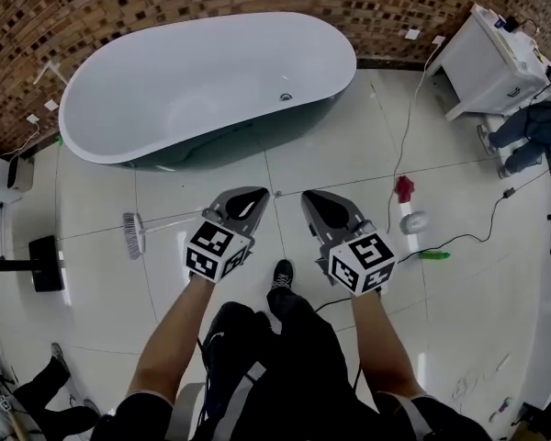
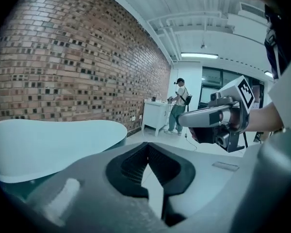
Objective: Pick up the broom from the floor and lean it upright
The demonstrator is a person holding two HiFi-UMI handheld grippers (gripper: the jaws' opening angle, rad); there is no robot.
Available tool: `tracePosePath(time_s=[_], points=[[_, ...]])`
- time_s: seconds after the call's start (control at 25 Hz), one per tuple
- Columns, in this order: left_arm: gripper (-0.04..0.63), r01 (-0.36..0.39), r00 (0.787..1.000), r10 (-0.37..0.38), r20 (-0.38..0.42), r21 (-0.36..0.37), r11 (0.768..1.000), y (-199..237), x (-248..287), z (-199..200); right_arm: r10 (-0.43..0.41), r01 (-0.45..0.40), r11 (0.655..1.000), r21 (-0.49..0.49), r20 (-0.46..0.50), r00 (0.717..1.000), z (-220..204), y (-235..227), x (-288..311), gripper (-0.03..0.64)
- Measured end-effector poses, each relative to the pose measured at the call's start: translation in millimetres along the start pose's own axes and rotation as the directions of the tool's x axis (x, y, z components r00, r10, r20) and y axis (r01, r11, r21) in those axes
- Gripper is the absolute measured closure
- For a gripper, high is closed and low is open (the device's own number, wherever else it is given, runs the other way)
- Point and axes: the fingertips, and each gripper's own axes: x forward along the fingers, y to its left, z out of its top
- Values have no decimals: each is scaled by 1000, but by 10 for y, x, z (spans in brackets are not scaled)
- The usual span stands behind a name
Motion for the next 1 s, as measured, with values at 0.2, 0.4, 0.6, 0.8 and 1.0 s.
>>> tracePosePath(time_s=[0.2,0.4,0.6,0.8,1.0], points=[[597,70,990,-71,-120,-8,998,367,612,-560,-35,37,999,36,-37,999,-451,-408,446,617],[597,155,960,-155,-233,-18,988,744,1198,-1619,-95,98,994,51,-49,994,-1200,-732,848,617],[597,208,928,-198,-314,-2,978,1021,1825,-2816,-141,144,988,62,-57,988,-2087,-1154,1166,617],[592,237,893,-210,-397,19,971,1300,2340,-3925,-181,187,978,87,-68,981,-2859,-1554,1406,617],[556,253,868,-215,-448,27,967,1531,2755,-4788,-190,197,978,75,-90,978,-3568,-1838,1682,617]])
